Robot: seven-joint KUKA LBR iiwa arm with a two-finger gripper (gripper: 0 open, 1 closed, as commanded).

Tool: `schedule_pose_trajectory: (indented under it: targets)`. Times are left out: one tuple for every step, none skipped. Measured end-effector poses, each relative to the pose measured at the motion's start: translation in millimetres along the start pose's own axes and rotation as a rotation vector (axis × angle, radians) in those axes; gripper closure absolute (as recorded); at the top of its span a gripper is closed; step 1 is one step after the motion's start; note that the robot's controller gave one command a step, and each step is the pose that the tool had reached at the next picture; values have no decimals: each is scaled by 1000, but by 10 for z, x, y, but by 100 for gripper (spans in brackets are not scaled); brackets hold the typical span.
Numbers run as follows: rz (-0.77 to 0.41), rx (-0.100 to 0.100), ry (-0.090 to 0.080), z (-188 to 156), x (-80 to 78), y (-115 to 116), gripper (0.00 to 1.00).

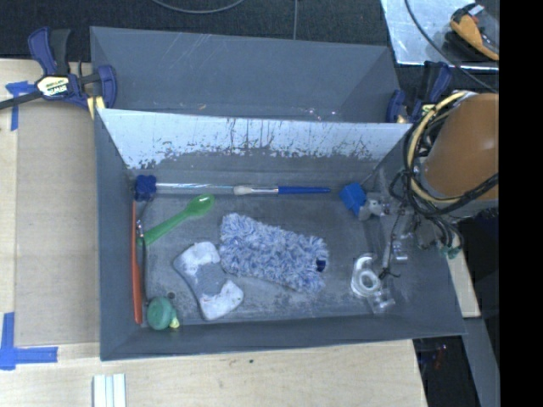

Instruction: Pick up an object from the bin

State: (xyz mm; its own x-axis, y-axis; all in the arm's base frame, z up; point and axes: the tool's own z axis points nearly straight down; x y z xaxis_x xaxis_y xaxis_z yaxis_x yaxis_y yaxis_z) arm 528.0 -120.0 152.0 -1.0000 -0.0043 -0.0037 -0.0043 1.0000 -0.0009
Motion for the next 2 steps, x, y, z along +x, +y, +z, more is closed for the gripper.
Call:
schedule_pose_trajectory:
  targets:
    - [0,0,0,0,0,0,0]
    - [101,1,-5,-194,-19,-261,0]
